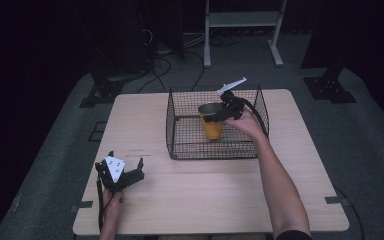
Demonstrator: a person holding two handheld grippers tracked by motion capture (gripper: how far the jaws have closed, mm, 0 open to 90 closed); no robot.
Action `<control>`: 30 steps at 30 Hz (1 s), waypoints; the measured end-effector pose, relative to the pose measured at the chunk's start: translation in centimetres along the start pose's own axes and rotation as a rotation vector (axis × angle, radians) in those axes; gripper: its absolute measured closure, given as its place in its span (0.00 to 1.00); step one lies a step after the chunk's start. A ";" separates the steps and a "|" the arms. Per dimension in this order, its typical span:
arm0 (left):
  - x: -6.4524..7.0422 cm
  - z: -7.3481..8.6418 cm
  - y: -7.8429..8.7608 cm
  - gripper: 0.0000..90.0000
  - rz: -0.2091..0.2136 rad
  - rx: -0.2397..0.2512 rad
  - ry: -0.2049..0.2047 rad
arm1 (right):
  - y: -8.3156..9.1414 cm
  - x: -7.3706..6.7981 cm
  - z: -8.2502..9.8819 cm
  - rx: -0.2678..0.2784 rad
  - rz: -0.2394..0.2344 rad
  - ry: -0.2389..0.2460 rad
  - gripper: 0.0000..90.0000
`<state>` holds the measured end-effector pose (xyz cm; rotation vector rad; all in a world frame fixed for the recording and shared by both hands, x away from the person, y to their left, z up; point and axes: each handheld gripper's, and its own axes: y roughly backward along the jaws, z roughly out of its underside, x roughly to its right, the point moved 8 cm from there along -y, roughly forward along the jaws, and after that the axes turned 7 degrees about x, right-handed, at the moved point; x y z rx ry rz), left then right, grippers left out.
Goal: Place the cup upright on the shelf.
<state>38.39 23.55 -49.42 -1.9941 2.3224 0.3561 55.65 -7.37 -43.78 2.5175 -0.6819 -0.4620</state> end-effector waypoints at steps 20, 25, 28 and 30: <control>0.0 0.0 0.0 0.00 0.001 0.001 -0.005 | -0.6 -0.5 1.1 -0.069 0.038 0.122 0.11; 0.1 0.0 0.0 0.00 0.002 0.000 -0.008 | -0.4 -0.8 1.3 -0.071 0.041 0.138 0.10; 0.1 0.0 0.0 0.00 0.002 -0.001 -0.008 | -0.2 -0.7 1.5 -0.069 0.046 0.136 0.09; 0.1 0.0 0.0 0.00 0.003 -0.001 -0.009 | 0.0 -0.6 1.6 -0.068 0.053 0.134 0.08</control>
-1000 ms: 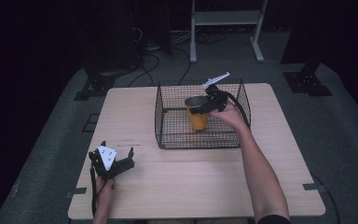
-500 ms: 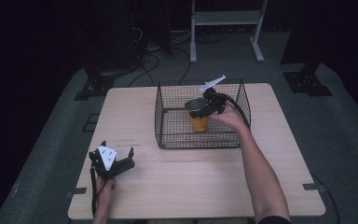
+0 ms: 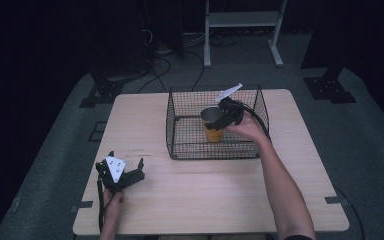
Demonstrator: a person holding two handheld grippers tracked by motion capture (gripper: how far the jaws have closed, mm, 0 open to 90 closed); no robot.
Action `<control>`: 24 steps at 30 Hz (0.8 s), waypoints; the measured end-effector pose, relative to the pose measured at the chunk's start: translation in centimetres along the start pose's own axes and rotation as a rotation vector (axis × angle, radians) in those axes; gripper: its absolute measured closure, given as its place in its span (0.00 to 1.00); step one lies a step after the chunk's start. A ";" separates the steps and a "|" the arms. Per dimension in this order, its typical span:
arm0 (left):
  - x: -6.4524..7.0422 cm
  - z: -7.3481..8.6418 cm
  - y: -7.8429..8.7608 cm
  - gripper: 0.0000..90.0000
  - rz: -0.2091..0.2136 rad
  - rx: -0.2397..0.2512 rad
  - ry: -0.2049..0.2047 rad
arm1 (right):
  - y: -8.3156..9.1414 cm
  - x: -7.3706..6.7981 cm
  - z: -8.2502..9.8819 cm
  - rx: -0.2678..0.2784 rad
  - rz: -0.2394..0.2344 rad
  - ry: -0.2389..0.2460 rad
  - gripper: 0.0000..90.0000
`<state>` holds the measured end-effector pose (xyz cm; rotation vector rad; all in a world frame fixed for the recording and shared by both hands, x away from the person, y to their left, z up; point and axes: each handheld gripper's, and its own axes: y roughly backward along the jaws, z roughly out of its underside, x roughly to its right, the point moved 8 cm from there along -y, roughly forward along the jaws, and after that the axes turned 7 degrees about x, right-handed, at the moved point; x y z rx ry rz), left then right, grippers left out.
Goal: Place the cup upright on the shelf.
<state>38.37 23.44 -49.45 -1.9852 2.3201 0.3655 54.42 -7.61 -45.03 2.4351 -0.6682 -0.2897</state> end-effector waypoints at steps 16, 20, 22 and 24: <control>0.0 0.0 0.0 0.00 0.000 -0.001 -0.001 | 0.7 -0.2 0.0 0.019 0.016 0.010 0.02; 0.0 0.0 0.0 0.00 0.000 -0.001 -0.004 | 0.9 -0.4 -0.3 0.035 0.019 0.012 0.02; 0.0 0.0 0.0 0.00 0.000 -0.001 -0.003 | 1.0 -0.4 -0.4 0.041 0.021 0.010 0.02; 0.0 0.0 0.0 0.00 0.000 -0.001 -0.002 | 1.1 -0.4 -0.5 0.046 0.021 0.009 0.02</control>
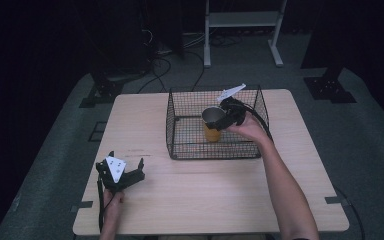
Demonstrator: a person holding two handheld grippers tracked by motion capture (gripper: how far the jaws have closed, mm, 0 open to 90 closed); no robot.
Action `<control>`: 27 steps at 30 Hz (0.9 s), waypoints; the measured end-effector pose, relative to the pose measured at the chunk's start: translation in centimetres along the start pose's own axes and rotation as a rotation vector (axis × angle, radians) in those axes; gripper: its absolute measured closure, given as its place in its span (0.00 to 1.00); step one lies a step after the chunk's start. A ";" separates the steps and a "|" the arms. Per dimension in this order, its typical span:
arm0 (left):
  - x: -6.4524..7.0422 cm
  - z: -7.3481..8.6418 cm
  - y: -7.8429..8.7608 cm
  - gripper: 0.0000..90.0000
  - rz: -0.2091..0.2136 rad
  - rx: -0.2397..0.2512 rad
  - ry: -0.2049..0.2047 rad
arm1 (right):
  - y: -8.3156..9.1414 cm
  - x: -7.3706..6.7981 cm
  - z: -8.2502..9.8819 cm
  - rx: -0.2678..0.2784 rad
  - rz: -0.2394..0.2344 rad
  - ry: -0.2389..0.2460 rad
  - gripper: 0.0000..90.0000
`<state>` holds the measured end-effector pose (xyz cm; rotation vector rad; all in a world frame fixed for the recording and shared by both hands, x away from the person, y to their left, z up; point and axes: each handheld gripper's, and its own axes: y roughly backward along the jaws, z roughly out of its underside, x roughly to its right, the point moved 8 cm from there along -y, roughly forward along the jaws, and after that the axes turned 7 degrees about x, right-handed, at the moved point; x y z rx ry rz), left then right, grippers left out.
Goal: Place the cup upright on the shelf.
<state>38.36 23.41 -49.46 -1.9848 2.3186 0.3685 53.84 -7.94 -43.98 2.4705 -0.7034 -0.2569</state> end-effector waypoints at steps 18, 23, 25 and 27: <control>0.0 0.0 0.0 0.00 -0.004 0.001 0.000 | 1.5 0.1 -1.7 0.095 0.006 -0.022 0.02; -0.1 0.0 -0.1 0.00 -0.008 -0.001 0.002 | 2.2 0.0 -2.0 0.117 -0.005 -0.024 0.02; 0.0 0.0 -0.1 0.00 -0.007 -0.001 -0.001 | 2.5 -0.1 -2.2 0.130 -0.015 -0.032 0.02; 0.0 0.0 -0.1 0.00 -0.006 -0.002 -0.004 | 2.8 -0.1 -2.2 0.137 -0.015 -0.035 0.02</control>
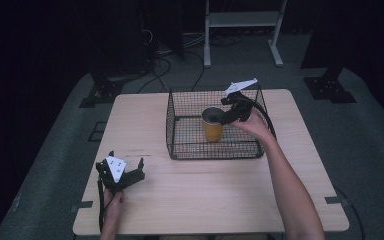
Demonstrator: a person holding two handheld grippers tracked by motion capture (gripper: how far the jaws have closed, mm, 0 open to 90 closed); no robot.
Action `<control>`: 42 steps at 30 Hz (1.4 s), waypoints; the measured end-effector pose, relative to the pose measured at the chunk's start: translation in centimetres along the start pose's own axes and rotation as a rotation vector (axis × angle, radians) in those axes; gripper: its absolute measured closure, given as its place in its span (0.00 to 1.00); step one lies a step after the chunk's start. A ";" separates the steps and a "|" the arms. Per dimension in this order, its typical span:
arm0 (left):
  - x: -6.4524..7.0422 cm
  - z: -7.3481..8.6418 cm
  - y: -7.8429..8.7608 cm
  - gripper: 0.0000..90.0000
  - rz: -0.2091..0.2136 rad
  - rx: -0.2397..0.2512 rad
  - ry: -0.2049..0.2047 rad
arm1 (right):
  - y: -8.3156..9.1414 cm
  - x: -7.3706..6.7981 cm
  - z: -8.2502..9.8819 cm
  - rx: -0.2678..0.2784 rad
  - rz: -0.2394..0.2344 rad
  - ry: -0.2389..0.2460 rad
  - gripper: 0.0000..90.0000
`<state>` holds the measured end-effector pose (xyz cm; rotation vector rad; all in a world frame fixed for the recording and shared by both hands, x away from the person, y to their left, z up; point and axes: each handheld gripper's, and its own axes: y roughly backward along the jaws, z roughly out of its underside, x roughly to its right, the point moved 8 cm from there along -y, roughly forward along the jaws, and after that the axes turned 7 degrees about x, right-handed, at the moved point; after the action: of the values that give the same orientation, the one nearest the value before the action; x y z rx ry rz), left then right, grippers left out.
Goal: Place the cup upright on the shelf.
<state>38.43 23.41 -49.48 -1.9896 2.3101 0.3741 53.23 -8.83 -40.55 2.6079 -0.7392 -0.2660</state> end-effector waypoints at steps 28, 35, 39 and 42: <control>0.0 0.0 0.1 0.00 0.004 -0.003 -0.002 | 4.1 -3.5 -0.4 0.054 -0.029 -0.017 0.02; 0.0 0.0 0.1 0.00 0.003 -0.003 -0.004 | 4.9 -4.0 0.2 0.040 -0.030 -0.021 0.02; 0.0 0.0 0.1 0.00 0.003 -0.003 -0.003 | 5.2 -3.8 0.7 0.039 -0.023 -0.028 0.02; 0.0 0.0 0.1 0.00 0.004 -0.003 -0.005 | 5.6 -3.6 1.3 0.037 -0.022 -0.041 0.02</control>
<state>38.35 23.39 -49.50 -1.9834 2.3117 0.3825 47.22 -11.65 -39.05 2.6535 -0.7366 -0.3161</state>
